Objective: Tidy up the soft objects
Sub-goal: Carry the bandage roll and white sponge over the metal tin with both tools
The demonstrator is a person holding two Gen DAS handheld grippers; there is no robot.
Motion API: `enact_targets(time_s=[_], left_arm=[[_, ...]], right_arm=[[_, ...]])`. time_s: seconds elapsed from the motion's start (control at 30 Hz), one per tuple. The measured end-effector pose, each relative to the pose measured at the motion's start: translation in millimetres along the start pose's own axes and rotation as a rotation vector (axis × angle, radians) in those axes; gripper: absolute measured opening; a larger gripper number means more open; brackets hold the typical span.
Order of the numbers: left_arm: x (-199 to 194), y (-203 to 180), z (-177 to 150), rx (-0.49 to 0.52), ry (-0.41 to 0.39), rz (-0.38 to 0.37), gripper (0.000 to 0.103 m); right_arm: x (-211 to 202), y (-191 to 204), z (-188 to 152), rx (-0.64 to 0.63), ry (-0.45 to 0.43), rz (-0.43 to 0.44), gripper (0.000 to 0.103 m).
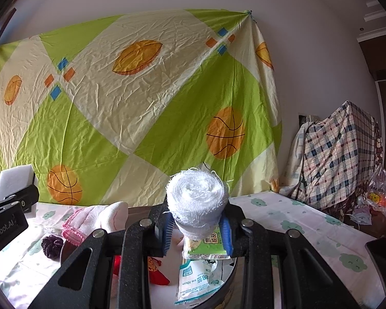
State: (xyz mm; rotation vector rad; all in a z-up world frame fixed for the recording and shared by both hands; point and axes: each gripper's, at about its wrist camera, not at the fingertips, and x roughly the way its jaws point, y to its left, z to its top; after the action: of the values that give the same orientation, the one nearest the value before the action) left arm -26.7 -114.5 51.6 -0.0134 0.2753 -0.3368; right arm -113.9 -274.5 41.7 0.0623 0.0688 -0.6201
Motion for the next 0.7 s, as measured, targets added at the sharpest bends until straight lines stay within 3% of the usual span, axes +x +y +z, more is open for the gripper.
enact_targets(time_s=[0.7], left_arm=[[17.0,-32.6,0.3,0.014,0.023,-0.063,0.058]], right_arm=[[21.3,-22.7,6.8,0.006,0.002,-0.055,0.033]])
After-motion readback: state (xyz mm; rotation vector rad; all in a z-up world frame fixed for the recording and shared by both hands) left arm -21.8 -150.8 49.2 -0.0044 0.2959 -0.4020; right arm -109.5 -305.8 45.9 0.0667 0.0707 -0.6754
